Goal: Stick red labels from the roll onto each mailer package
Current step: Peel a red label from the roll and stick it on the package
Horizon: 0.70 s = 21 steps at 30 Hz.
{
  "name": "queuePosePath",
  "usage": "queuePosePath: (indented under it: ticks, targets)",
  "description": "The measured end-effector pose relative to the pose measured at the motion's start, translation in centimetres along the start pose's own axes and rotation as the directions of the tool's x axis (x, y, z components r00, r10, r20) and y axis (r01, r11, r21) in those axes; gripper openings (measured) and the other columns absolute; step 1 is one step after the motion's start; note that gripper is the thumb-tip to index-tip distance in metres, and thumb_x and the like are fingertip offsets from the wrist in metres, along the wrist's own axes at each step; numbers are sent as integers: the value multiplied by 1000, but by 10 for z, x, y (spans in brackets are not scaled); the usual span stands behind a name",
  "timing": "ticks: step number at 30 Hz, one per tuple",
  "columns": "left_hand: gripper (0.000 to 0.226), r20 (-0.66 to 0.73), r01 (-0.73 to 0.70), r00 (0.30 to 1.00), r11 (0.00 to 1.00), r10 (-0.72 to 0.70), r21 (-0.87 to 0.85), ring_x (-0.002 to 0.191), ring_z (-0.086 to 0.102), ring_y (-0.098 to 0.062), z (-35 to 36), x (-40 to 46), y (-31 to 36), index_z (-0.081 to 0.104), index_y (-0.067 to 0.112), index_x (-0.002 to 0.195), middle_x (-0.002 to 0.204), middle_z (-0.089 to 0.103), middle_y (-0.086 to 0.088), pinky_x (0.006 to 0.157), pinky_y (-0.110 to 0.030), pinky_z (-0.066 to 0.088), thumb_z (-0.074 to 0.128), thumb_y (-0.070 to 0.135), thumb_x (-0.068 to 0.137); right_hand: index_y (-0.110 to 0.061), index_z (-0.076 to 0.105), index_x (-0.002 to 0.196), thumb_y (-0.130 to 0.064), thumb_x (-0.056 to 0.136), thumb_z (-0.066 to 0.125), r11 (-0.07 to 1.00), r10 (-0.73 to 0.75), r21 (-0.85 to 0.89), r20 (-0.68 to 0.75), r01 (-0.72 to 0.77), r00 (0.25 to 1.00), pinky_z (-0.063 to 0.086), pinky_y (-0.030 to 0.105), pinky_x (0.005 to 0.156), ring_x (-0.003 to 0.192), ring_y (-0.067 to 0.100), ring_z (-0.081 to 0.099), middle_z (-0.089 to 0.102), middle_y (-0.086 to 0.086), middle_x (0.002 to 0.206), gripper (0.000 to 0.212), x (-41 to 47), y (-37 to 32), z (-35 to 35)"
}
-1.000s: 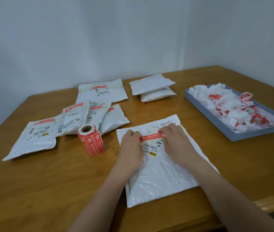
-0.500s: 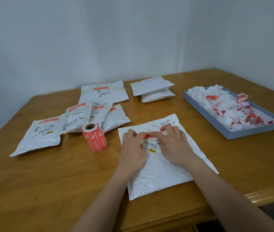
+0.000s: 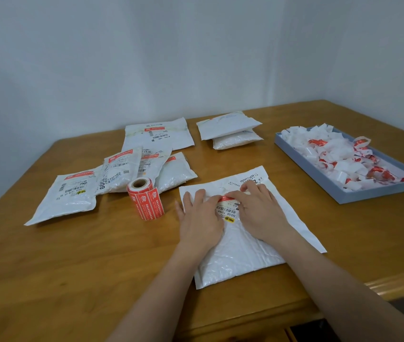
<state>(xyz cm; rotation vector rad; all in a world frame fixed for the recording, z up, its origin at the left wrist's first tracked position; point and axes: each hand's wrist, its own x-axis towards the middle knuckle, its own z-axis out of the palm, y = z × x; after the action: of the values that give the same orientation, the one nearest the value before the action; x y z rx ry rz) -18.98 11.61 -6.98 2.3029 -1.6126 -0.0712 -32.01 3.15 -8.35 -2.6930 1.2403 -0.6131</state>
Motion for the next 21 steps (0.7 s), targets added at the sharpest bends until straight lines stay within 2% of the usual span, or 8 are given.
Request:
queuePosePath:
  ticks: [3,9,16,21]
  targets:
    - [51,41,6,999,1000,-6,-13,146,9,-35,-2,0,0,37,36,144,155,26,0,117,-59,7,38,24,95,-34,55,129,-15,94,41,998,12,68,-11,-12,1000,35,35,102,113,17,40,44,-3,126,43,1,2,0]
    - [47,31,-13,999,998,15,-60,147,13,-33,-4,-2,-4,40,32,144,154,31,3,119,-53,12,35,24,97,-21,57,132,-9,97,39,988,12,152,33,-17,999,42,33,94,108,18,42,48,-2,126,41,4,4,-3]
    - [46,34,-2,999,997,5,-83,147,14,-32,-4,-2,-6,41,29,144,156,31,2,119,-51,15,36,25,98,-11,56,133,-5,96,40,984,14,174,60,-24,998,39,30,98,112,20,45,49,2,133,41,5,7,-6]
    - [46,36,15,999,994,-11,-112,148,12,-31,-5,-3,-4,43,25,144,155,32,1,120,-50,12,36,23,98,-6,52,133,-5,96,39,991,33,129,63,-41,997,39,28,101,117,20,44,47,2,137,39,5,5,-7]
